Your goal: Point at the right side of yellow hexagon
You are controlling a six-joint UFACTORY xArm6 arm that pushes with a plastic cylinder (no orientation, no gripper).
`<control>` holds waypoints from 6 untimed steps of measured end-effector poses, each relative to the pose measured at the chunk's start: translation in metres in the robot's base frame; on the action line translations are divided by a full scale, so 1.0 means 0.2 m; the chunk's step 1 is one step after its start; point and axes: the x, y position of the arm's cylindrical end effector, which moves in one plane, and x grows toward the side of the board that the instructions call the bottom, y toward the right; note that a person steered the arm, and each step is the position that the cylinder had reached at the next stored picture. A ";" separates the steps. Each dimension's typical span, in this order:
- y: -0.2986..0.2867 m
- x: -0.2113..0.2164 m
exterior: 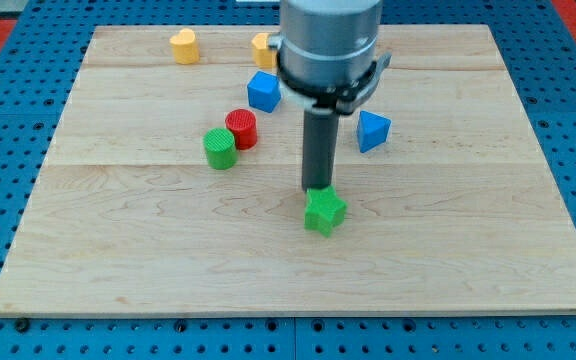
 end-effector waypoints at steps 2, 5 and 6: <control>-0.93 0.00; -0.93 -0.09; -0.88 -0.11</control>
